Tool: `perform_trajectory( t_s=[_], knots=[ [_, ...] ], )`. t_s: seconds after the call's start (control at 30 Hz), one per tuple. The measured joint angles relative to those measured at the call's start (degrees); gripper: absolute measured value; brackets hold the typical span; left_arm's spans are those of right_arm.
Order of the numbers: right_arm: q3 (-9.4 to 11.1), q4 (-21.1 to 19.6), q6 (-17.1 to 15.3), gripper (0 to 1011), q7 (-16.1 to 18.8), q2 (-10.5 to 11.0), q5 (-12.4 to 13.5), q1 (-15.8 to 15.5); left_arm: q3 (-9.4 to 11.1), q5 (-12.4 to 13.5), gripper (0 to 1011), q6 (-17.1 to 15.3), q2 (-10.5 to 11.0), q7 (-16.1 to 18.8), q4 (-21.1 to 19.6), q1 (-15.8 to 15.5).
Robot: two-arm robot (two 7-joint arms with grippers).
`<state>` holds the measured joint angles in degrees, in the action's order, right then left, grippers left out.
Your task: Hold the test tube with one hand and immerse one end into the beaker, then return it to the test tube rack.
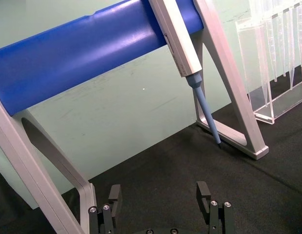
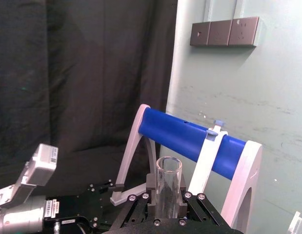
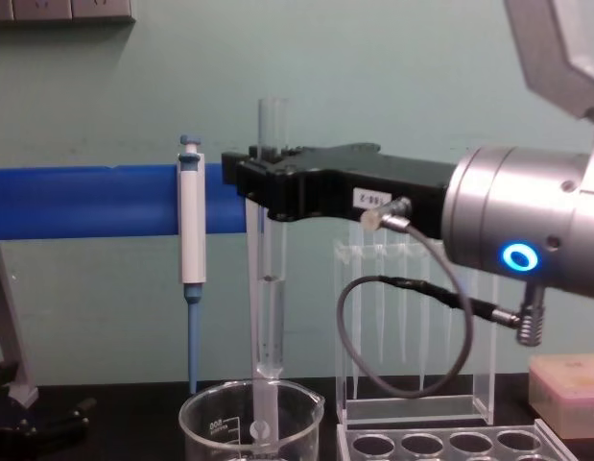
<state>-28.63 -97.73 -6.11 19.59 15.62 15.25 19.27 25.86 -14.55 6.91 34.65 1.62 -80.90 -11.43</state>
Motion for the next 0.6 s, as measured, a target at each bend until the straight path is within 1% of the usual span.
perform_trajectory(
  t_s=[0.03, 0.3, 0.47, 0.53, 0.6],
  knots=[
    [0.00, 0.00, 0.00, 224, 0.00, 0.00, 0.00, 0.00, 0.00, 0.00, 1000, 0.00, 0.00, 0.00, 0.00, 0.00],
    [-0.71, 4.33, 1.72, 224, 0.04, -2.13, -1.47, 0.86, 0.00, 0.00, 1000, 0.00, 0.00, 0.00, 0.00, 0.00],
    [-0.88, 5.99, 2.67, 224, 0.23, -2.80, -2.10, 0.90, 0.00, 0.00, 1000, 0.00, 0.00, 0.00, 0.00, 0.00],
    [-0.98, 7.50, 4.12, 224, 0.31, -3.49, -2.52, 0.58, 0.00, 0.00, 1000, 0.00, 0.00, 0.00, 0.00, -0.01],
    [-1.01, 8.22, 4.69, 224, 0.35, -3.79, -2.68, 0.41, 0.00, 0.00, 1000, 0.00, 0.00, 0.00, 0.00, 0.00]
  ],
)
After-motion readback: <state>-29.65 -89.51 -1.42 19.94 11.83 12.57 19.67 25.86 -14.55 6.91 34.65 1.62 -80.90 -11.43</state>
